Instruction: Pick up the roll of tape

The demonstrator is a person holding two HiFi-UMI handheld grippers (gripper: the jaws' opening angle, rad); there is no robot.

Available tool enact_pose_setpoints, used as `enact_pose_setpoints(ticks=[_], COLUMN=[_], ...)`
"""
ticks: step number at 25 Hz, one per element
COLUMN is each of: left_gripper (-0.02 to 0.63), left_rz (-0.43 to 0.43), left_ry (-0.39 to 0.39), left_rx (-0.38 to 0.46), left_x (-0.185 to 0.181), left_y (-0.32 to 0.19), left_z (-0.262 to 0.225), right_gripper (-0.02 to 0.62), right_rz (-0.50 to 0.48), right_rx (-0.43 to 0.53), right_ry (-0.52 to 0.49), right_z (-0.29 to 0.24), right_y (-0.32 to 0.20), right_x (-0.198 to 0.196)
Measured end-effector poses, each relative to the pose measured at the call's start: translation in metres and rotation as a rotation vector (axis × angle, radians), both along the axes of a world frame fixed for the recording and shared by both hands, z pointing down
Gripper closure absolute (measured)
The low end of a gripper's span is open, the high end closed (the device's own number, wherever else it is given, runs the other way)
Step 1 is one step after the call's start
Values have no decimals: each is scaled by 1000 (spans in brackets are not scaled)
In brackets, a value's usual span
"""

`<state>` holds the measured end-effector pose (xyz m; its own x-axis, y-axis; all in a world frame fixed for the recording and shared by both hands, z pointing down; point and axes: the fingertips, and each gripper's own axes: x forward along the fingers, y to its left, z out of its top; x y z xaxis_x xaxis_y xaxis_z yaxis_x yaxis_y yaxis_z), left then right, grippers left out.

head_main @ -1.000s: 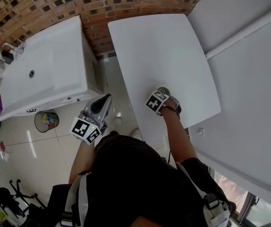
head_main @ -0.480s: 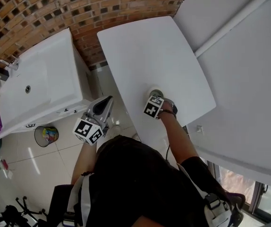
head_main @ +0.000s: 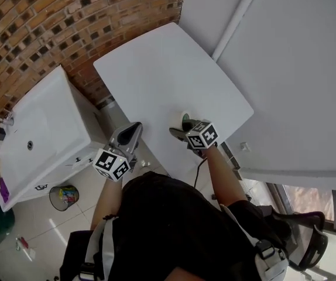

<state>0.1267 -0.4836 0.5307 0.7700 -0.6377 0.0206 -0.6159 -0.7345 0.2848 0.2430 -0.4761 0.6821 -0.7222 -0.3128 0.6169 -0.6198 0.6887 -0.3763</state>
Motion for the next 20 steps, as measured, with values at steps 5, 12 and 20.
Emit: enact_pose_setpoints(ticks=[5,12,20], left_gripper=[604,604,604], left_rz=[112,187,198], left_ry=[16,48,64], left_rx=[15,56,48], left_x=[45,75,91], left_y=[12,23,37], left_z=[-7,-26,-32], right_gripper=[479,479,479], right_rz=[163,358,427], right_rx=[107,264,402], right_ry=[-214,-502,-597], right_z=[-47,-118,-166], right_y=[21,58,86], right_x=[39,88,112])
